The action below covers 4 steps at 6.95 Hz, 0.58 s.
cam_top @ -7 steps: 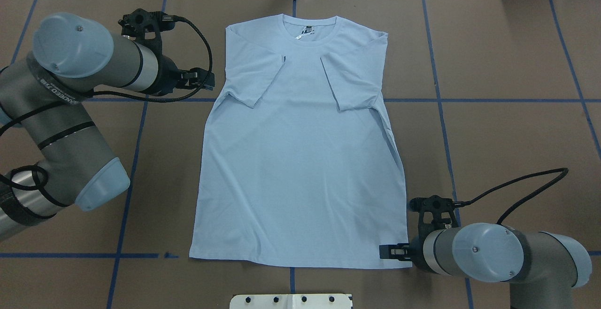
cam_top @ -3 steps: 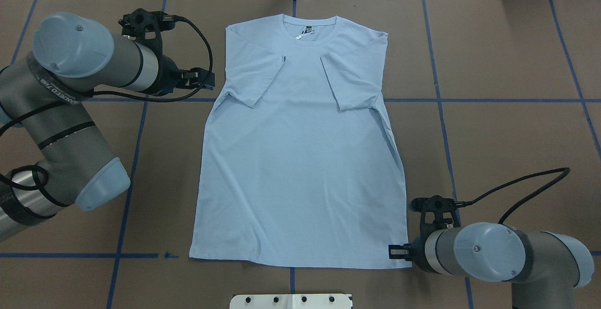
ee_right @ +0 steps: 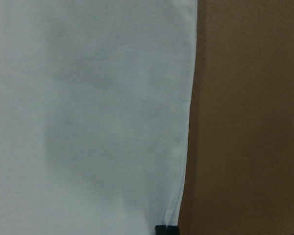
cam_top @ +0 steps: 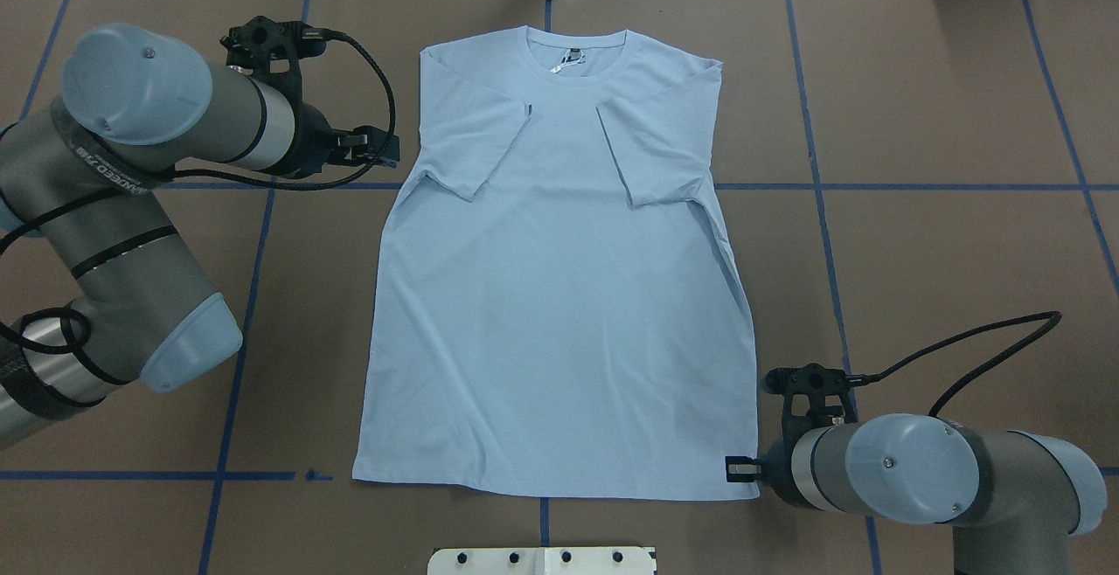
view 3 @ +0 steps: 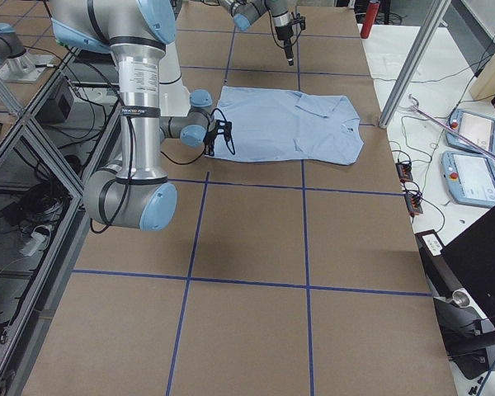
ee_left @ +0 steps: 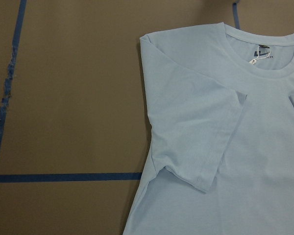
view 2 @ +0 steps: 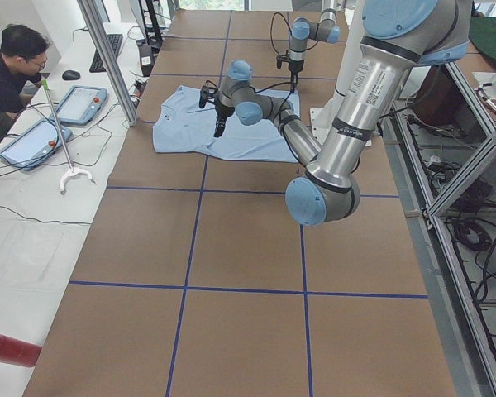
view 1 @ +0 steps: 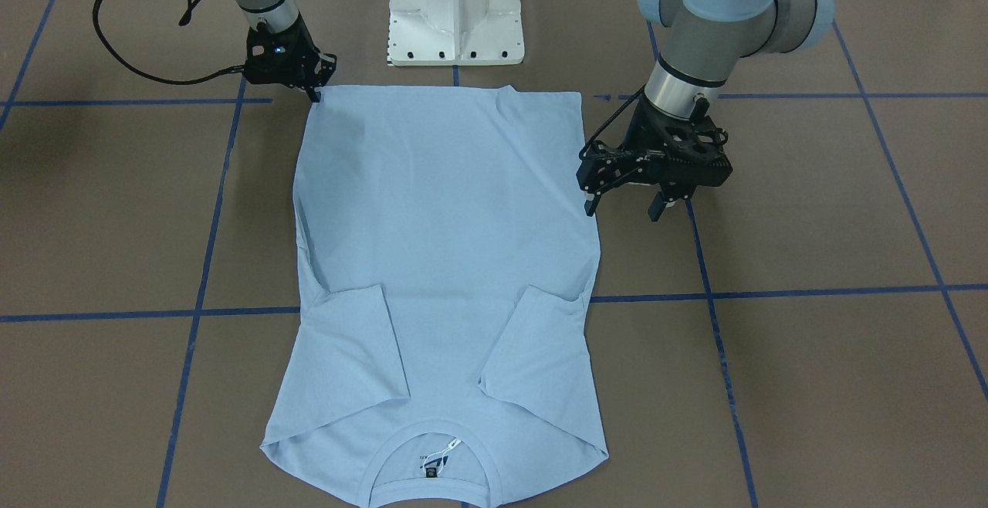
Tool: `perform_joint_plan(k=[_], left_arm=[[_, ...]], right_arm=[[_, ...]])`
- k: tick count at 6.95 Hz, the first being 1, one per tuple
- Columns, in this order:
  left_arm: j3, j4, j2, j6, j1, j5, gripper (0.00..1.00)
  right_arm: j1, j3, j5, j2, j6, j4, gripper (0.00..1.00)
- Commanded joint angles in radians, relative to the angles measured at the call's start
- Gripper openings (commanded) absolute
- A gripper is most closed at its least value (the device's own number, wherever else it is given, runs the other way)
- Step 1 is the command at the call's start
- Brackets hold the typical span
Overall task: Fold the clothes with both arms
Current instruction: 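Move the left gripper down to the hem corner nearest it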
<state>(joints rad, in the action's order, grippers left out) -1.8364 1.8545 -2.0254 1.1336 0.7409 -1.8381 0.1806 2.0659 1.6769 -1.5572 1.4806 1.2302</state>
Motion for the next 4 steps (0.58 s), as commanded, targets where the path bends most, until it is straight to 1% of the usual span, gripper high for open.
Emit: perform_joint_plan(k=[1, 4], left_arm=[[0.003, 0.0, -0.001, 0.002, 0.0, -0.001, 1.0], [-0.006, -0.001, -0.004, 0.015, 0.002, -0.009, 1.0]], right_arm=[[0.003, 0.003, -0.006, -0.006, 0.003, 0.0, 0.0], [0.008, 0.046, 0.01, -0.009, 0.003, 0.0, 0.0]])
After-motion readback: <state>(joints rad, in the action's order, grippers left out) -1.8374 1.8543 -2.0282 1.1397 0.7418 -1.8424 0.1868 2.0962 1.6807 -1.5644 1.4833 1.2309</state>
